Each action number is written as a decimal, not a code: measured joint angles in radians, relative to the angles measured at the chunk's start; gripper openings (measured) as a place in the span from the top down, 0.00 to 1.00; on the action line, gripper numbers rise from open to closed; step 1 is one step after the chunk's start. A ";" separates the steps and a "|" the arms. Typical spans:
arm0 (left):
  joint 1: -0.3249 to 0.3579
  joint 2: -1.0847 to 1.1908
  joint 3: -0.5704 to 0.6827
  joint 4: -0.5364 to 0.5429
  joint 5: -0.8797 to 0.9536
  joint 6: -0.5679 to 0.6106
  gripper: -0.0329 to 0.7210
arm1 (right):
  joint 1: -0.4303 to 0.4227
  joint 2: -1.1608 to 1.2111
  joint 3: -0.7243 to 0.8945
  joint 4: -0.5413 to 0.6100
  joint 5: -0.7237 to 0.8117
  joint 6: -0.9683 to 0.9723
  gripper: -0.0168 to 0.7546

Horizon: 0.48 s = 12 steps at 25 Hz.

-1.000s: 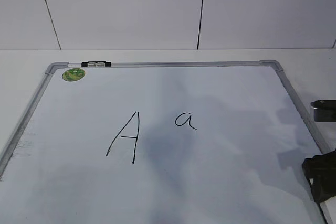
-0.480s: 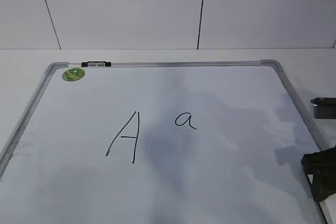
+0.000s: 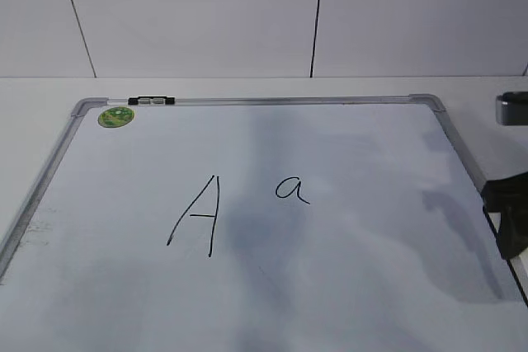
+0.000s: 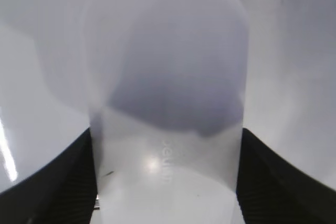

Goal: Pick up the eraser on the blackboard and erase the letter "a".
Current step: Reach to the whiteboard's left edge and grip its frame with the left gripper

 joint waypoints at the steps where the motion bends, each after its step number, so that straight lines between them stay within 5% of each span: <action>1: 0.000 0.000 0.000 0.000 0.000 0.000 0.65 | 0.000 -0.001 -0.018 0.000 0.008 0.000 0.26; 12: 0.000 0.000 0.000 0.000 0.000 0.000 0.65 | 0.078 0.028 -0.214 -0.003 0.074 -0.017 0.26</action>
